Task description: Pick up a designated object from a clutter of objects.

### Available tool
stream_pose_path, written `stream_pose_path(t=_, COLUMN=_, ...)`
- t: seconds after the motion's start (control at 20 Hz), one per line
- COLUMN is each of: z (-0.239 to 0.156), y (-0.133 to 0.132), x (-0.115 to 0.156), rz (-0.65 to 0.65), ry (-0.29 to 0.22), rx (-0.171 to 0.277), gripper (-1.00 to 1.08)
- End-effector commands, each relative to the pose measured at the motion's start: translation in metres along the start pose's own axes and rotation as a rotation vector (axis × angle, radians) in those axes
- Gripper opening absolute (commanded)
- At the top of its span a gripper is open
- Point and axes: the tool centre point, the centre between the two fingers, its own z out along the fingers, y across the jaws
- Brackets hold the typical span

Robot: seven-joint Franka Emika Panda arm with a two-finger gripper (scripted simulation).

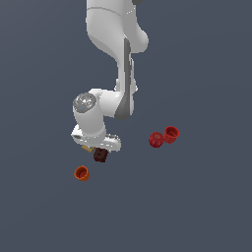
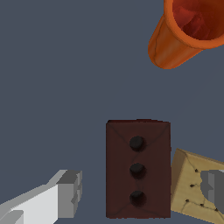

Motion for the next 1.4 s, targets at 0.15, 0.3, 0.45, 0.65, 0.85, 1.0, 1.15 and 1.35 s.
stream_pose_path(t=0.15, z=0.025, y=0.000, x=-0.001, rz=0.001, ry=0.000, rx=0.000, gripper=1.00)
stream_pose_path(t=0.3, z=0.037, y=0.001, x=-0.001, rz=0.001, ry=0.000, rx=0.000, gripper=1.00)
stream_pose_path(t=0.45, z=0.043, y=0.001, x=0.000, rz=0.001, ry=0.000, rx=0.000, gripper=1.00)
stream_pose_path(t=0.65, z=0.044, y=0.001, x=0.000, rz=0.001, ry=0.000, rx=0.000, gripper=-1.00)
stream_pose_path(t=0.85, z=0.044, y=0.001, x=0.000, rz=0.001, ry=0.000, rx=0.000, gripper=-1.00)
stream_pose_path(t=1.0, z=0.044, y=0.001, x=0.000, rz=0.001, ry=0.000, rx=0.000, gripper=-1.00)
stream_pose_path(t=1.15, z=0.040, y=0.001, x=0.001, rz=0.001, ry=0.005, rx=0.000, gripper=-1.00)
stream_pose_path(t=1.35, z=0.034, y=-0.001, x=0.000, rz=0.001, ry=0.005, rx=0.000, gripper=-1.00)
